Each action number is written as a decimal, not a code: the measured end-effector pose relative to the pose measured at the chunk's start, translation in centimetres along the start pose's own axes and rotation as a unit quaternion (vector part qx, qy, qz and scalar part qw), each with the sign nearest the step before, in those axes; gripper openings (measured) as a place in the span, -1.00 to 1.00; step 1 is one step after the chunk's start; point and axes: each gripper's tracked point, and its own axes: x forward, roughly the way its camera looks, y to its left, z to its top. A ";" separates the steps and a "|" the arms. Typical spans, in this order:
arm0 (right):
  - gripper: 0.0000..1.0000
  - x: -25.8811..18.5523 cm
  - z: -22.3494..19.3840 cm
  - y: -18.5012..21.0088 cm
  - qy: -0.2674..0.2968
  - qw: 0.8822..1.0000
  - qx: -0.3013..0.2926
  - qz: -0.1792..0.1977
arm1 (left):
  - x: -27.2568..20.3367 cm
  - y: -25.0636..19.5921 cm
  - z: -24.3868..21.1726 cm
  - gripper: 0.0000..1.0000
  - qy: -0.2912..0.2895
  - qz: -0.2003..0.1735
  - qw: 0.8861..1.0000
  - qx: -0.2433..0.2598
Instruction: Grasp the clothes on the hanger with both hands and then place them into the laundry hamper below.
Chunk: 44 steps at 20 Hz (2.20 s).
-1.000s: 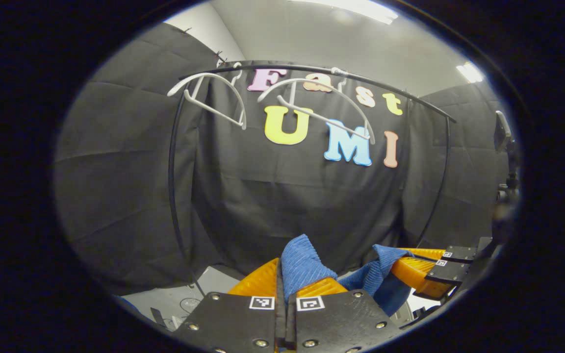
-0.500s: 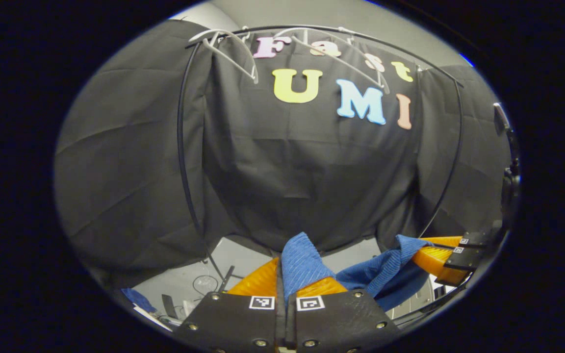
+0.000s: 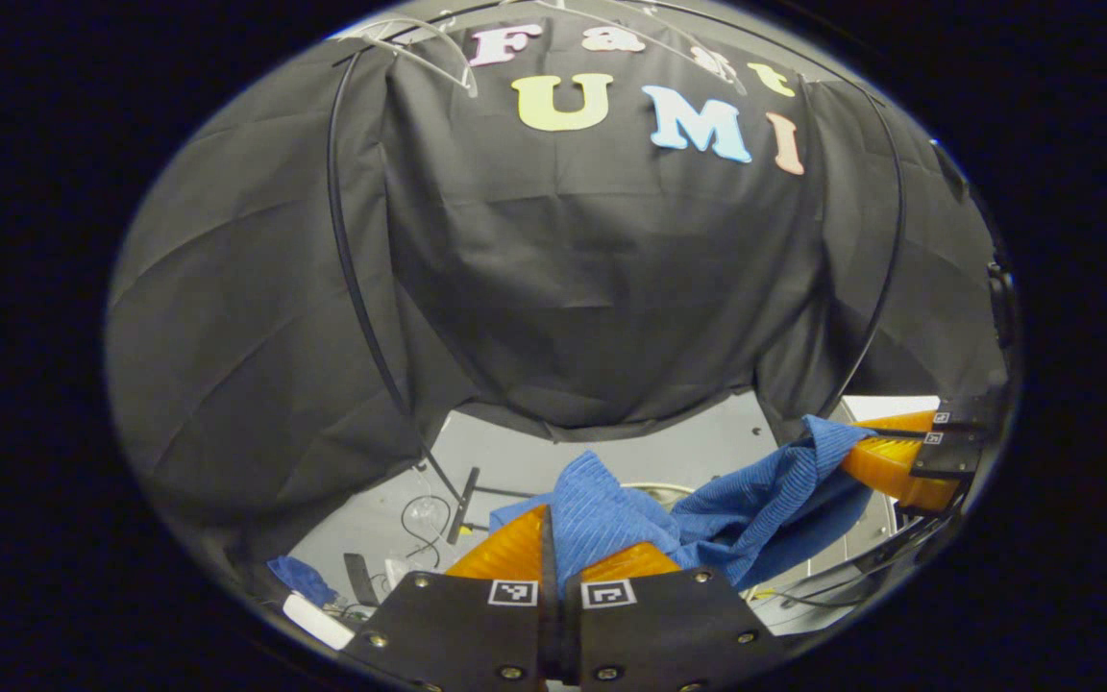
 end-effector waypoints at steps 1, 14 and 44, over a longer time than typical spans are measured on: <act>-0.87 0.1 -0.5 -0.1 0.008 1.000 -0.001 0.000 | 0.0 0.0 -0.7 -0.96 0.009 0.000 1.000 0.003; 0.74 -1.2 0.5 1.1 -0.016 1.000 0.004 0.000 | -0.7 1.6 -2.6 0.91 0.016 0.022 1.000 0.004; 0.92 -26.6 15.6 -11.1 -0.331 0.922 0.089 -0.178 | -25.0 -3.6 27.6 1.00 -0.386 -0.043 0.922 -0.004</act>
